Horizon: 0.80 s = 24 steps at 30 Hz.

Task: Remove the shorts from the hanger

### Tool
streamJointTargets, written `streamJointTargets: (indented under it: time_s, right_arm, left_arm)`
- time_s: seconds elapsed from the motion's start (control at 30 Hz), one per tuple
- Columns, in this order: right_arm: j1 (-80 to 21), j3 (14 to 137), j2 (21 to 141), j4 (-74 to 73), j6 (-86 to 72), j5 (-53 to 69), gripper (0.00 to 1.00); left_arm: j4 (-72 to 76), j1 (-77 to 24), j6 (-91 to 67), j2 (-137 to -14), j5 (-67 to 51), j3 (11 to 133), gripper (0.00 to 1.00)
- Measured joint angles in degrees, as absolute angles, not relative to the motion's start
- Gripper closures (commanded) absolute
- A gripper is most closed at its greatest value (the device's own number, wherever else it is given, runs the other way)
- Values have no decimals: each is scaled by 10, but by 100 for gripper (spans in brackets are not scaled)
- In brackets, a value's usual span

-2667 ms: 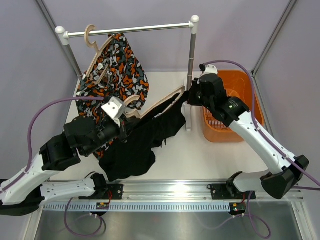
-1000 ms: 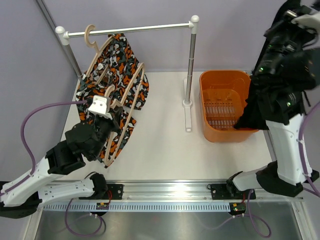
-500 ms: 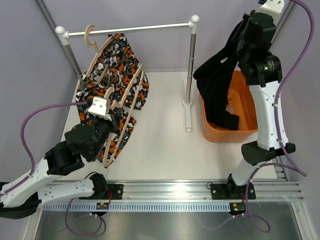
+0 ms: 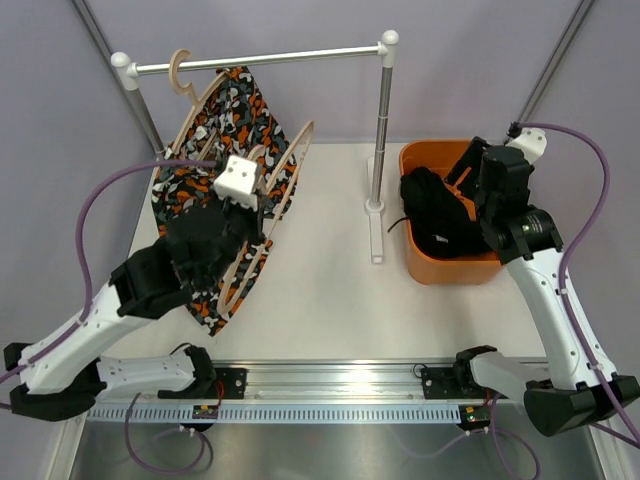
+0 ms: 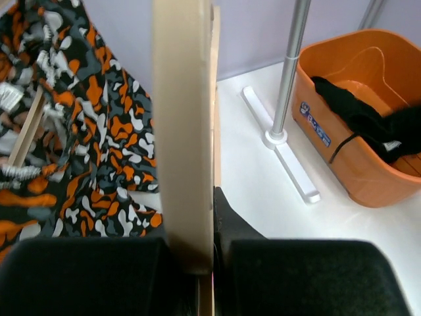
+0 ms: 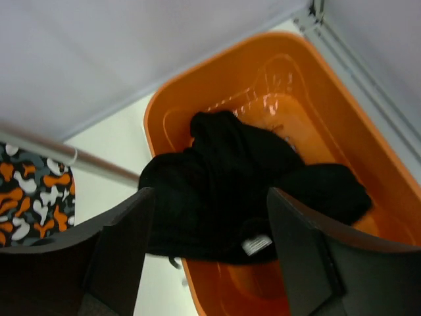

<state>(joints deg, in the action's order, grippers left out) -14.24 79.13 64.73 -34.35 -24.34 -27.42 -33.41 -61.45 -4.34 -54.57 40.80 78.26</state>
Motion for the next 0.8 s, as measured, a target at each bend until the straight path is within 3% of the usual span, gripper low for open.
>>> streamJointTargets:
  time_s: [0.4, 0.67, 0.8]
  right_arm:
    - [-142, 728, 529, -342, -283, -153, 13]
    - [-142, 720, 477, -344, -285, -102, 13]
    - [-142, 720, 458, -349, -284, -94, 13]
  left_arm:
    - [-439, -386, -60, -820, 194, 1127, 100]
    - [-446, -332, -56, -1000, 120, 1318, 100]
    - [-434, -309, -57, -1046, 99, 1342, 100]
